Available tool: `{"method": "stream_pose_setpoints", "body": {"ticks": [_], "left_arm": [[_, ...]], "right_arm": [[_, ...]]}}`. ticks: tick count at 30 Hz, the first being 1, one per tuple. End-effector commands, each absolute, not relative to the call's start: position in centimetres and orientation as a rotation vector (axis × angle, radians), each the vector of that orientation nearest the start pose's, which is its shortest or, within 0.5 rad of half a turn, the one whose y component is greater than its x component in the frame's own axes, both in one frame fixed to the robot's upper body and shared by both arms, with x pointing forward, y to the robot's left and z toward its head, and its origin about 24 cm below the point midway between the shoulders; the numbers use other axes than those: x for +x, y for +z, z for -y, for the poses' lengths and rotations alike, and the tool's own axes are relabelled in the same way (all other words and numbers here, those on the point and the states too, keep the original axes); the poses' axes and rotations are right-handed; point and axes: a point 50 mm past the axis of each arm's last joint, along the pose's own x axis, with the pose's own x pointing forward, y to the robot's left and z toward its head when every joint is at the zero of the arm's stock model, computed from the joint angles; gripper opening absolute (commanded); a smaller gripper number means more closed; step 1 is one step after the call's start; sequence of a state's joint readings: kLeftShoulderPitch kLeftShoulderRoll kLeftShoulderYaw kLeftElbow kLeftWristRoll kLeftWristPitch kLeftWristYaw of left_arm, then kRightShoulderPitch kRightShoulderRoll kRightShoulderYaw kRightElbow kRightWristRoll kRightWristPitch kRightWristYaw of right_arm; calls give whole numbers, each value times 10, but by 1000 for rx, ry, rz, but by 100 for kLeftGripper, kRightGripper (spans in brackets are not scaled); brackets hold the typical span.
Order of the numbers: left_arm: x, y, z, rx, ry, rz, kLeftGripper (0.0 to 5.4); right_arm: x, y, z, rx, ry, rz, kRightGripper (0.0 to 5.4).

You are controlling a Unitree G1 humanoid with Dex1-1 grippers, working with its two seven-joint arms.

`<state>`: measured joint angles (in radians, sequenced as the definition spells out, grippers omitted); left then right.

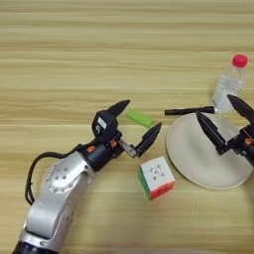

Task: Move the objects on the table

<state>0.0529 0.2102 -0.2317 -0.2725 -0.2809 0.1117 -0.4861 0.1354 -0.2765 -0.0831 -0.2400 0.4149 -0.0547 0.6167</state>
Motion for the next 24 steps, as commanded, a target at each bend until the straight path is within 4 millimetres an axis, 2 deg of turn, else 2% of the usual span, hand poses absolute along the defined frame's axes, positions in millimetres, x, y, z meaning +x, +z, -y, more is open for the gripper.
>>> {"method": "stream_pose_setpoints", "body": {"ticks": [1,12,24], "left_arm": [[235,71,-101,-33,-727,14,537],[266,54,-105,15,-627,-109,537],[280,42,-102,52,-629,-187,537]], "right_arm": [[216,89,183,57,570,228,540],[214,90,180,63,571,230,540],[213,90,178,65,570,229,540]]}}
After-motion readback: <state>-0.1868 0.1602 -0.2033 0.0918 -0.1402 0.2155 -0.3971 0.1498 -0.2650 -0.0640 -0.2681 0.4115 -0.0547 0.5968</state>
